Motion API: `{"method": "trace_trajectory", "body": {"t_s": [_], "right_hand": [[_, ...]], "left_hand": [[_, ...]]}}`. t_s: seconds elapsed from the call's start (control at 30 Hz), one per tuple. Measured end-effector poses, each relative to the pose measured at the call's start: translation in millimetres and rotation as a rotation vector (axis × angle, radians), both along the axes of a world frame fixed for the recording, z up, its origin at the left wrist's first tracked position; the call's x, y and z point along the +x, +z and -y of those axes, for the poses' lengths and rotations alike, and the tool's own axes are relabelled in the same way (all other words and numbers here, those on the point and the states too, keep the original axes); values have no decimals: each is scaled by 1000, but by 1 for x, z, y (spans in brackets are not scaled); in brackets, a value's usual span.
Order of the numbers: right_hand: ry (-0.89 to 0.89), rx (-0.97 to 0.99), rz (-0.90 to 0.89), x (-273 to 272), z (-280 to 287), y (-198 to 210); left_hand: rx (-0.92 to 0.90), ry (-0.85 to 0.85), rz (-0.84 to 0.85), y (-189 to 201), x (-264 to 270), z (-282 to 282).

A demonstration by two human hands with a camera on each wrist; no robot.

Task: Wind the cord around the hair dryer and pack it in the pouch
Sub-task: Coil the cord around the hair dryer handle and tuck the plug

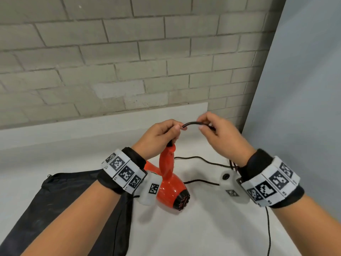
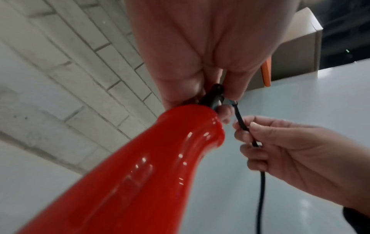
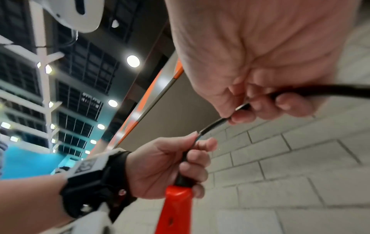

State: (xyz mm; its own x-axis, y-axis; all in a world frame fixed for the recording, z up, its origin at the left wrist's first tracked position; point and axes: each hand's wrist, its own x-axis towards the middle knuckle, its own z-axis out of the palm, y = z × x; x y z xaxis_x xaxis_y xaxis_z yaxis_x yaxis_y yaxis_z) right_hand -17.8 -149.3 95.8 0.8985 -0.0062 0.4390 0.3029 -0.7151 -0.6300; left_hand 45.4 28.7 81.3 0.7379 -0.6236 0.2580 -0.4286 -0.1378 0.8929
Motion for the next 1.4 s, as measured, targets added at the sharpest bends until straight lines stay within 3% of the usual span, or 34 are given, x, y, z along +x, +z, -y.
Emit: {"method": "trace_trajectory", "body": {"t_s": [0.1, 0.2, 0.3, 0.4, 0.5, 0.63, 0.8, 0.87, 1.03, 1.13, 1.3, 1.4], "right_hand": [[17, -166, 210, 8, 1, 18], [29, -273, 303, 16, -4, 27], [47, -261, 341, 22, -11, 31], [53, -127, 335, 30, -16, 31], [37, 7, 252, 38, -14, 23], [50, -14, 78, 42, -17, -16], [77, -331, -374, 30, -31, -64], [106, -461, -394, 20, -38, -71], [119, -638, -210, 1, -40, -56], [43, -649, 87, -4, -32, -37], [-3, -632, 450, 6, -27, -3], [-7, -535, 481, 15, -30, 14]], "left_hand": [[-81, -152, -194, 6, 1, 6], [-205, -210, -303, 16, 3, 11], [-288, -232, -366, 23, 5, 14], [-317, -242, -427, 25, 6, 15], [-385, -263, -479, 25, 8, 12], [-507, -215, -523, 24, 13, 9], [-635, -109, -565, 25, 18, 6], [-607, -69, -564, 24, 19, 4], [-498, 71, -459, 20, 17, 6], [-422, 122, -374, 20, 20, 6], [-212, 56, -242, 29, 8, 15], [-155, 29, -222, 34, -1, 20]]}}
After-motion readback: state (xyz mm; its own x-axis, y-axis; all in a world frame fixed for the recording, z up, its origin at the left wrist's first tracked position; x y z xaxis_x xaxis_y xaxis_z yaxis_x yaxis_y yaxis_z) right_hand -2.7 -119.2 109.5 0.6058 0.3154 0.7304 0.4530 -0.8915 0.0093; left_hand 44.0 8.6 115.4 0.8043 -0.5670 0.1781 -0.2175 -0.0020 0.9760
